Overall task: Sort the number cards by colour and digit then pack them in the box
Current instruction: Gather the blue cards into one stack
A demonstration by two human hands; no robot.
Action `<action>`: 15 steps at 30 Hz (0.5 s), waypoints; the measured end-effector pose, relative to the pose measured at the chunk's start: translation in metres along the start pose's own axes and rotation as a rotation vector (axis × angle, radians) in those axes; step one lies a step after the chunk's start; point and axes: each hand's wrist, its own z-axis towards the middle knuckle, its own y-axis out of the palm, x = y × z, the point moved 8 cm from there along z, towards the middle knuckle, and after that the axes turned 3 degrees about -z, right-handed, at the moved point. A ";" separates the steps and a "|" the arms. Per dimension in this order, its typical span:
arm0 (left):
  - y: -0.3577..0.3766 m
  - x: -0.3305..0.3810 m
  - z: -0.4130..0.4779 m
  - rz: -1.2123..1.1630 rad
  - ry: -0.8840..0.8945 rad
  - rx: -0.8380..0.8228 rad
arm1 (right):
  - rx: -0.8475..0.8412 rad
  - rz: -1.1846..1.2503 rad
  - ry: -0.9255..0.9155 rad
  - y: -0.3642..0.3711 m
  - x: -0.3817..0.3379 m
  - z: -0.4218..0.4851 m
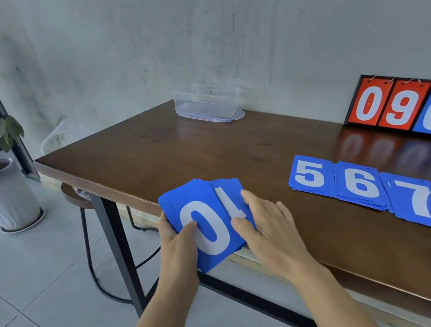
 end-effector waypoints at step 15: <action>-0.001 0.000 -0.012 -0.037 -0.022 -0.016 | 0.140 -0.115 0.089 -0.037 0.034 -0.008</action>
